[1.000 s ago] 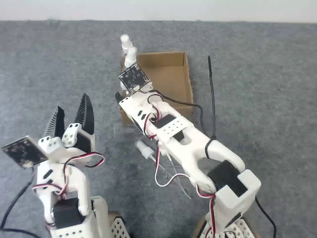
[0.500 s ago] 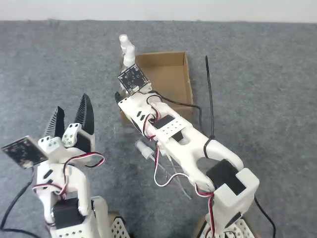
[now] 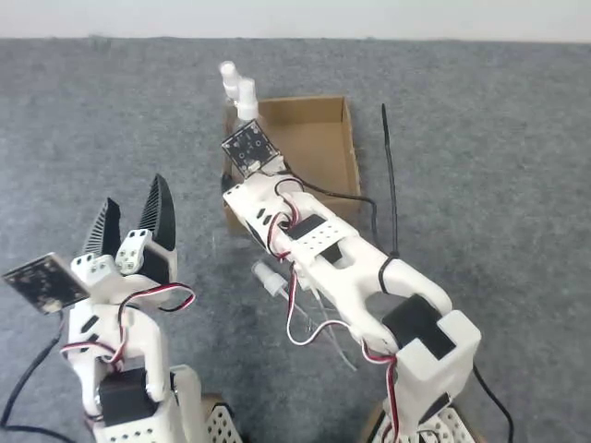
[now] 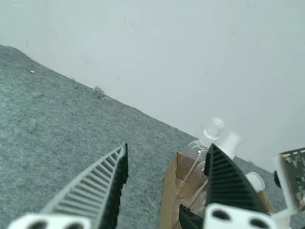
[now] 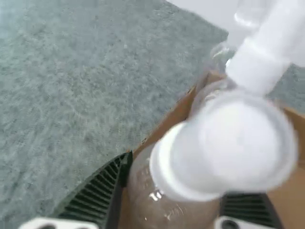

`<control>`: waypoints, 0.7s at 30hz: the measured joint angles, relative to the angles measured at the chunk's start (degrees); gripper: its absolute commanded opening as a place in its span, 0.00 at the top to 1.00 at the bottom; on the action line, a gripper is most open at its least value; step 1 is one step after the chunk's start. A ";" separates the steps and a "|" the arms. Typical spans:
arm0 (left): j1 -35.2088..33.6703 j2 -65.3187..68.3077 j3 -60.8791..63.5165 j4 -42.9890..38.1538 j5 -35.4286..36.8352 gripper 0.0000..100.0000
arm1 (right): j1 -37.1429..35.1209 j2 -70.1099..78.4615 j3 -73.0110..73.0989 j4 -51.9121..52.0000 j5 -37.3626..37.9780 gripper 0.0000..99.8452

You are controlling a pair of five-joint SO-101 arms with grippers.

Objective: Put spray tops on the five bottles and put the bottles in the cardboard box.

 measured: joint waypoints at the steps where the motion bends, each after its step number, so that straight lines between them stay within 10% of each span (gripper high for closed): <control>1: 0.00 0.00 0.00 0.00 0.00 0.76 | 0.00 0.00 0.00 0.35 0.00 0.75; 21: 0.00 0.00 0.00 0.00 0.00 0.76 | -2.29 -6.59 5.71 0.70 0.00 0.75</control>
